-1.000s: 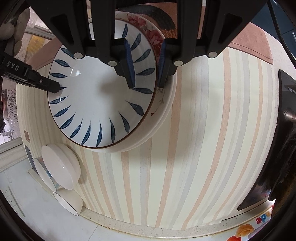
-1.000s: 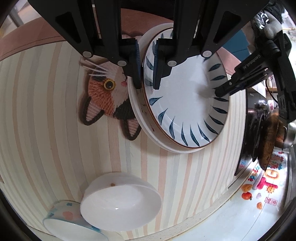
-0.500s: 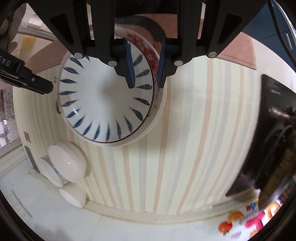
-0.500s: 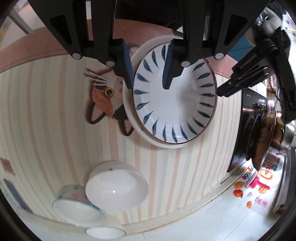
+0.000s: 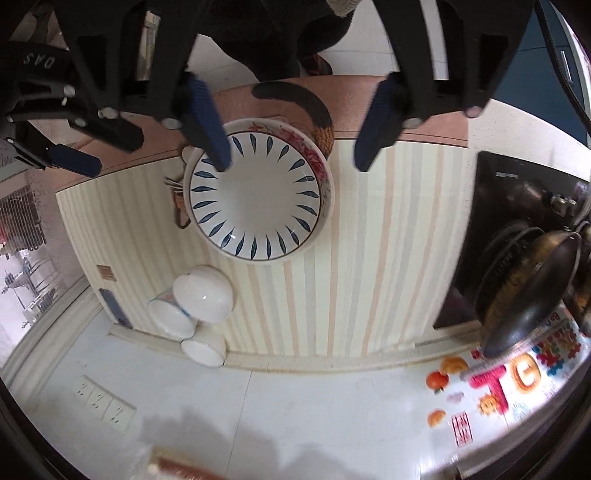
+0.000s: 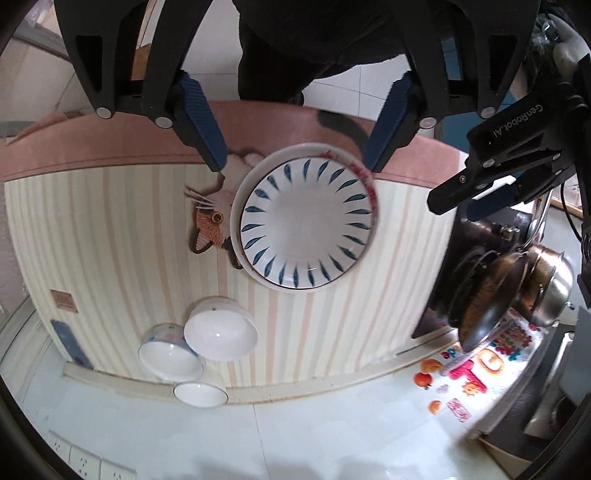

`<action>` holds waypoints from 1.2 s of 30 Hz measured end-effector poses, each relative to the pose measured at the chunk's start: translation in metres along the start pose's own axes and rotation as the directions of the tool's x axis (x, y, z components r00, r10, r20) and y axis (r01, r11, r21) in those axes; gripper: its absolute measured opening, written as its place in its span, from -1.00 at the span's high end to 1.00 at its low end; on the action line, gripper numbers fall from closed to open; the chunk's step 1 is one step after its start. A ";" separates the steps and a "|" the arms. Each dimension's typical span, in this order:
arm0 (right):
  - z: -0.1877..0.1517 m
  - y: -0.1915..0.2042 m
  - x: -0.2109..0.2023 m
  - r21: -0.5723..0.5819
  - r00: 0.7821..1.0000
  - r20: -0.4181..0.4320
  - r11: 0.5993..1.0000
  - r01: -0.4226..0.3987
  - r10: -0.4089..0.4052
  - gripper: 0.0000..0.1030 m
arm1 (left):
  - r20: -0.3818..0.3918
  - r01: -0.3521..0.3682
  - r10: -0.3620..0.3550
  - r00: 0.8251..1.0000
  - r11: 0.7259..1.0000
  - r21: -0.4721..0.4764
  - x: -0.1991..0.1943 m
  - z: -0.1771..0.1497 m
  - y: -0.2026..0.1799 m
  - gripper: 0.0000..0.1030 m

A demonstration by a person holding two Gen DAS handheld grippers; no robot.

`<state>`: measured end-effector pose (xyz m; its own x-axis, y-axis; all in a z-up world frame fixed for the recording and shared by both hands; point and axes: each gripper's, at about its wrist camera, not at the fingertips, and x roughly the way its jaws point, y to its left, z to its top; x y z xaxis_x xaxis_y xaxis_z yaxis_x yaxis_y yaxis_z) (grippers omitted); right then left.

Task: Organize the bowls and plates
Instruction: 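Lower the plate stack onto the counter by the cat mat and open the right gripper, then move the right gripper to the red-patterned white bowl and grip its rim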

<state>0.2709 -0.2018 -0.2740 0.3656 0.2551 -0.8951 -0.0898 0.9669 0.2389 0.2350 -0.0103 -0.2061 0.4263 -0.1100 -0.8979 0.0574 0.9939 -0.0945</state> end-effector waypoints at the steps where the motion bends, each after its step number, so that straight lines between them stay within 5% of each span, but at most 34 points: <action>1: -0.004 0.004 -0.007 -0.002 1.000 0.009 1.000 0.002 -0.001 -0.63 | 0.015 0.000 0.000 1.000 1.000 0.000 -0.007 -0.002 0.000 -0.40; 11: -0.035 0.020 -0.059 0.022 0.997 0.074 1.000 0.002 -0.003 -0.69 | 0.036 0.012 -0.013 0.999 1.000 0.010 -0.045 -0.025 0.003 -0.41; 19: -0.023 0.001 -0.057 0.071 0.994 0.055 0.992 -0.101 0.097 -0.71 | 0.053 -0.002 0.003 0.999 1.000 -0.014 -0.046 -0.012 -0.003 -0.41; 27: 0.042 -0.079 -0.017 0.144 0.991 0.032 0.981 -0.133 0.130 -0.71 | 0.051 -0.016 0.018 0.999 1.000 -0.024 0.002 0.051 -0.032 -0.41; 36: 0.122 -0.182 0.072 0.247 0.974 -0.043 0.947 -0.205 0.222 -0.70 | -0.031 0.042 -0.045 0.999 0.996 -0.076 0.113 0.146 -0.073 -0.40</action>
<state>0.4263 -0.3603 -0.3358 0.2965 0.4635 -0.8350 0.0685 0.8618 0.5027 0.4104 -0.0971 -0.2383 0.3948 -0.1538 -0.9058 0.0069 0.9864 -0.1644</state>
